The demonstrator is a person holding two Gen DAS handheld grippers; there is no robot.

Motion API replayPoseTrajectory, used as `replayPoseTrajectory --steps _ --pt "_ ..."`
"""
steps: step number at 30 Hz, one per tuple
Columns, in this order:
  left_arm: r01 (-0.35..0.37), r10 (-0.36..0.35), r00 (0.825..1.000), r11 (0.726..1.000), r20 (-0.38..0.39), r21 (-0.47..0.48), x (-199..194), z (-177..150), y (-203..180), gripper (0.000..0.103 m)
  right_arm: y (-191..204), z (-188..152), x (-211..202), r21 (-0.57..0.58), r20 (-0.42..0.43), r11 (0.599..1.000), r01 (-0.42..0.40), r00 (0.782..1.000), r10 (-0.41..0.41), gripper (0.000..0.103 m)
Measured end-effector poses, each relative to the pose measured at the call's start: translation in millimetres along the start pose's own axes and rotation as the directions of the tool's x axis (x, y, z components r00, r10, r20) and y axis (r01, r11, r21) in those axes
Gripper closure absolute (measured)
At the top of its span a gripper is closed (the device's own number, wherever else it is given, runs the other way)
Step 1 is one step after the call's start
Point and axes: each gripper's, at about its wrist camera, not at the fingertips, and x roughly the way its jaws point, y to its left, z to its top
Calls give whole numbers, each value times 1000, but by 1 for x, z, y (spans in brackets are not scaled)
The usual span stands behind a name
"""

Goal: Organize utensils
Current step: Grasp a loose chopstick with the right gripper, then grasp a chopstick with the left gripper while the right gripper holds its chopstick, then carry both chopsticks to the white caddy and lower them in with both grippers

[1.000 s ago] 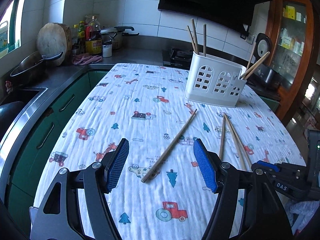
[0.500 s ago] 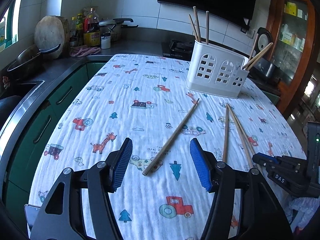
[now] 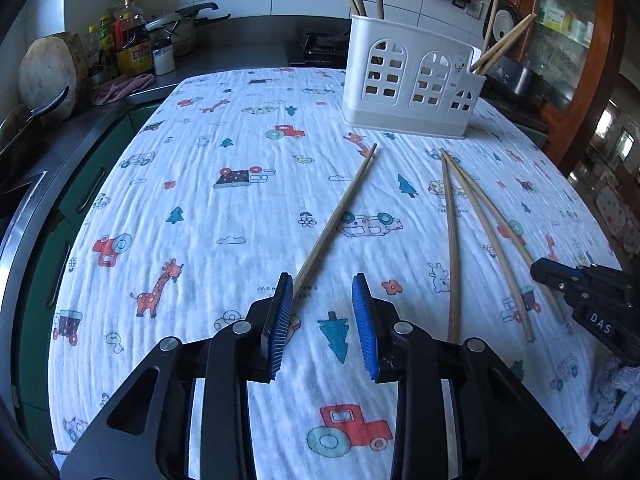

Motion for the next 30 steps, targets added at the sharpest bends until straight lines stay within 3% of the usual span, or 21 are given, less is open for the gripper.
replayPoseTrajectory --steps 13,22,30 --pt "-37 40 998 997 -51 64 24 6 -1 83 -18 16 -47 -11 114 1000 -22 993 23 96" --pt "-37 41 998 995 -42 95 30 7 -10 95 -21 24 -60 -21 151 999 -29 988 31 96" --pt "-48 49 999 993 -12 108 15 12 -21 97 -22 31 -68 -39 165 999 -28 986 34 96"
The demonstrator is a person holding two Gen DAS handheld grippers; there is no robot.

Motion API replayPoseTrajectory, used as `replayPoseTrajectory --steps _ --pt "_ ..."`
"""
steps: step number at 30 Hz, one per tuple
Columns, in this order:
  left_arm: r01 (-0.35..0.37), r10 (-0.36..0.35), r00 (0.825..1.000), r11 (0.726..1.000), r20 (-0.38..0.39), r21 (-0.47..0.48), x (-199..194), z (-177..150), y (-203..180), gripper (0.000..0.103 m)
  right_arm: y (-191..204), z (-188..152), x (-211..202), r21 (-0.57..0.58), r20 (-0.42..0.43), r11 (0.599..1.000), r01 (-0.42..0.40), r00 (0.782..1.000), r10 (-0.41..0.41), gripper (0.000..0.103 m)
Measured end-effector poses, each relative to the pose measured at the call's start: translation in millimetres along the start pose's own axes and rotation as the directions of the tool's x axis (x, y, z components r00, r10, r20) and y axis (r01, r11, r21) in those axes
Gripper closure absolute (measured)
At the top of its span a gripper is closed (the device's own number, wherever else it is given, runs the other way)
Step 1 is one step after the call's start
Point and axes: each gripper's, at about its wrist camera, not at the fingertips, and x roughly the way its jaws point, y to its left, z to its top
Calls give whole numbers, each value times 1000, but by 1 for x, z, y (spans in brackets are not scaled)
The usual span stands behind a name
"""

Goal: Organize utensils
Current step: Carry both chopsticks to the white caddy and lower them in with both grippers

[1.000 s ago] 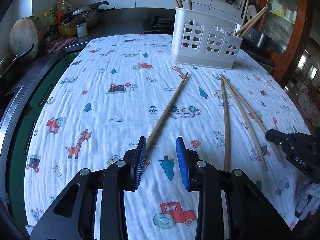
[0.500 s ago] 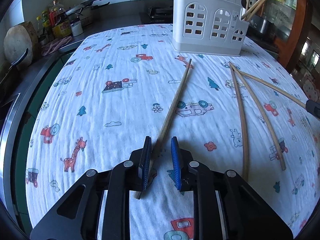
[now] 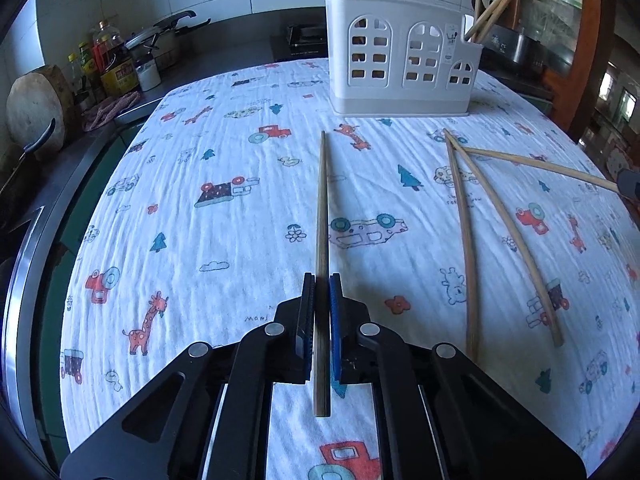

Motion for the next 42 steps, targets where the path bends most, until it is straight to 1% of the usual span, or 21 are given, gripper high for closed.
replayPoseTrajectory --steps 6,12,17,19,25,34,37,39,42 --pt "62 -60 994 998 87 -20 -37 14 -4 97 0 14 -9 -27 22 1000 -7 1000 7 96" --pt "127 -121 975 992 184 -19 -74 29 -13 97 1 35 -15 -49 38 998 -37 999 39 96" --pt "153 -152 960 988 235 14 -93 44 -20 97 8 57 -18 -99 44 993 -56 997 61 96" --pt "160 -161 958 987 239 22 -94 50 -22 97 9 68 -17 -112 39 991 -70 996 75 96" --pt "164 -167 958 986 234 31 -90 67 -22 97 5 103 -21 -133 31 986 -98 994 103 96" --pt "178 -180 959 984 219 28 -83 95 -24 97 2 143 -28 -178 33 980 -85 995 92 96" --pt "192 -194 956 981 221 29 -84 105 -24 97 -1 158 -28 -176 36 981 -86 995 94 96" --pt "202 -203 953 979 227 25 -87 112 -23 97 -3 172 -30 -167 49 982 -89 994 98 96" --pt "219 -217 946 975 242 19 -93 125 -20 97 -7 196 -36 -152 88 984 -89 991 104 96"
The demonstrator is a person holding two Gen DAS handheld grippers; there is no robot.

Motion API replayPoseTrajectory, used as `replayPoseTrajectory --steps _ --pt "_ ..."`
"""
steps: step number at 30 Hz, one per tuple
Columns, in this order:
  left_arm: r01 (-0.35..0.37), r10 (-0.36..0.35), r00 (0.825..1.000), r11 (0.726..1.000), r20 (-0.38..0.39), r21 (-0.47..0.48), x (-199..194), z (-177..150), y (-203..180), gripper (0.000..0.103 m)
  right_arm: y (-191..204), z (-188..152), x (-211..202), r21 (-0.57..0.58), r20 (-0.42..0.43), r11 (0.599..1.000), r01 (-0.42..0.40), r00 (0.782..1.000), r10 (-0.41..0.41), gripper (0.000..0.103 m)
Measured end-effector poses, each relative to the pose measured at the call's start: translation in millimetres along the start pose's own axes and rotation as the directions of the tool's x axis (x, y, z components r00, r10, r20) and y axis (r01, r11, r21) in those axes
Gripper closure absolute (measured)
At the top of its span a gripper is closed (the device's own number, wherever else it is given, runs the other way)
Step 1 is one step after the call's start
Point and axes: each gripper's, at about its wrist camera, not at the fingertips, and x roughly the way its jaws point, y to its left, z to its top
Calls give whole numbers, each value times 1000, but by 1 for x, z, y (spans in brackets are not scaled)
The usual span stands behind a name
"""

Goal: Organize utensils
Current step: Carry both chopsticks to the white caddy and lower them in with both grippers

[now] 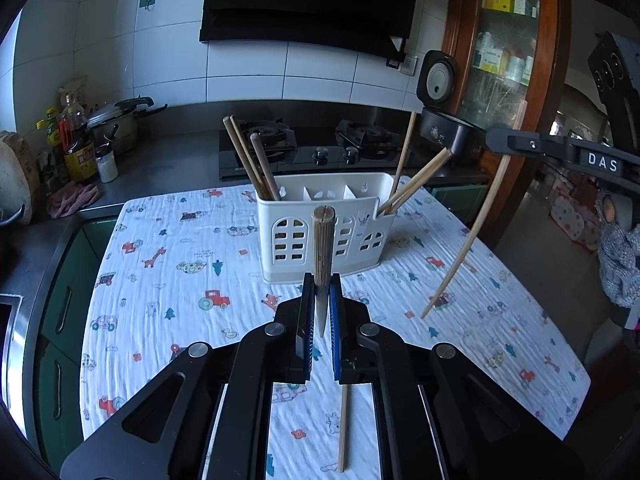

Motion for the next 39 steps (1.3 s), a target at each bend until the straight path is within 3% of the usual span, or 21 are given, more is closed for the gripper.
replayPoseTrajectory --steps 8,16,26,39 --pt "38 -38 998 999 60 7 -13 46 -1 97 -20 59 8 35 87 998 52 995 -55 96" --pt "31 -39 987 998 153 54 -32 96 -10 97 -38 93 31 68 150 992 109 982 -118 96" --pt "-11 0 977 999 215 49 -19 135 -6 97 -58 90 70 77 140 985 157 976 -167 96" --pt "-50 52 990 998 127 -26 41 133 20 97 -75 58 97 78 59 988 130 989 -135 96"
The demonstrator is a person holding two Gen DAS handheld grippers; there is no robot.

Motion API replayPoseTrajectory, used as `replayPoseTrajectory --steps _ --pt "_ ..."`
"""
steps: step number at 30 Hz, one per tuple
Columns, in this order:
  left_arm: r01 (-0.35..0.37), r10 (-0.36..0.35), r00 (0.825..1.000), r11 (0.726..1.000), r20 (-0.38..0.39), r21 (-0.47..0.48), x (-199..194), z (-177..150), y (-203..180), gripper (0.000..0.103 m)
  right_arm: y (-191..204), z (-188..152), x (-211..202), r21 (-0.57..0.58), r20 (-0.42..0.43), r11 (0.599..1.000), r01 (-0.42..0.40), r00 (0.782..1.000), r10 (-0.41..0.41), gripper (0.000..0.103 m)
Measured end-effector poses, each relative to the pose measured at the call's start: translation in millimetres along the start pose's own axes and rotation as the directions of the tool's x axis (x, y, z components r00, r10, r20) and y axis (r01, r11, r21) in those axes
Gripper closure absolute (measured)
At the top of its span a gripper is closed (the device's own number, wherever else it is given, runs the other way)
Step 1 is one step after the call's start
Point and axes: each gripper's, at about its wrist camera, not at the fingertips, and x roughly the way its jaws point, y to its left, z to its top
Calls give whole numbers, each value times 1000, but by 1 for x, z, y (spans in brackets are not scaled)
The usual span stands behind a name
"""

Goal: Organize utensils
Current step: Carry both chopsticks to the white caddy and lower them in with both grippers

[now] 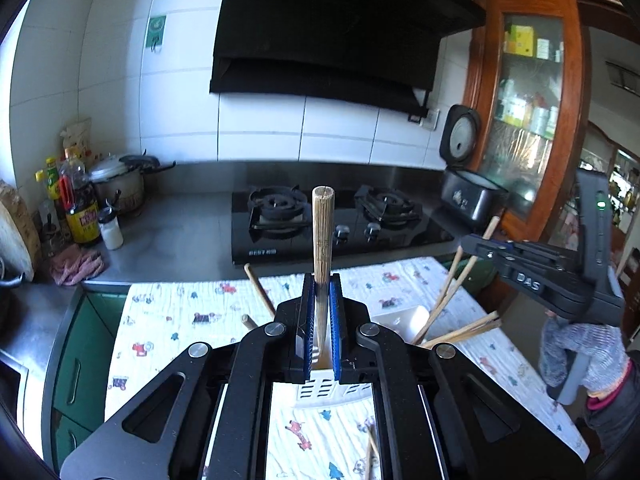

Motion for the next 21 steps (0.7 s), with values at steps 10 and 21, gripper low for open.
replayPoseTrajectory --steps 10,21 --pt "-21 21 994 1000 -105 -2 37 -12 2 97 1 -16 10 -13 -55 1000 -15 998 15 96" --pt "-21 17 986 1000 -165 -18 57 -26 3 97 4 -22 9 -27 -67 1000 -11 998 9 95"
